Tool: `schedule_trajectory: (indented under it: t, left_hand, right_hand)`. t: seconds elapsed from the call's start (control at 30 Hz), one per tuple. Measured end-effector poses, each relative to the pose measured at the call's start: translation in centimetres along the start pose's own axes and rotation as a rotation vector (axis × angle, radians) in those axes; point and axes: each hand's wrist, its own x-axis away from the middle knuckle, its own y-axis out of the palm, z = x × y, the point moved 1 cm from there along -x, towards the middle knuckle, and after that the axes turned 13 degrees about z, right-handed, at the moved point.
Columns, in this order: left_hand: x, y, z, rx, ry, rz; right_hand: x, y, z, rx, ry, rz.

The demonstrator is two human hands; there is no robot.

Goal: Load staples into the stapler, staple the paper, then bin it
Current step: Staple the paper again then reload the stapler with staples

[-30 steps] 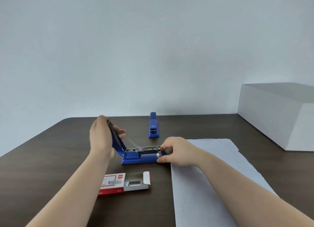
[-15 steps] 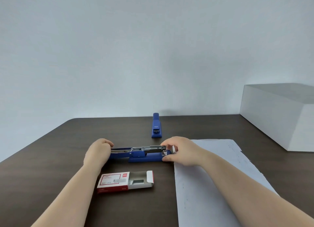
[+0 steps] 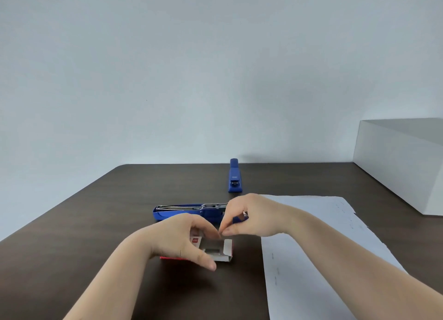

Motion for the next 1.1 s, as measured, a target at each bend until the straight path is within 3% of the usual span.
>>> schedule_trajectory:
  t: [0.2,0.57,0.73,0.9,1.1]
  left_hand:
    - [-0.4,0.2,-0.3,-0.096,0.009,0.031]
    - [-0.9,0.3,-0.2,-0.123,0.043,0.031]
    - [-1.0,0.5,-0.4,-0.109,0.031,0.060]
    - [-1.2,0.5,-0.6,-0.121,0.012,0.057]
    - [-1.4,0.6,-0.9,-0.072,0.010,0.102]
  right_hand:
    - [-0.2,1.1,-0.5,0.073,-0.013,-0.116]
    - [-0.4,2.4,-1.5,0.150,-0.078,-0.098]
    - [-0.6,2.6,-1.3,0.088,-0.011,-0.081]
    - [-0.1,1.0,0.6,-0.224,0.269,0.155]
    - [0.5,-0.1,1.8,-0.815,0.480,0.369]
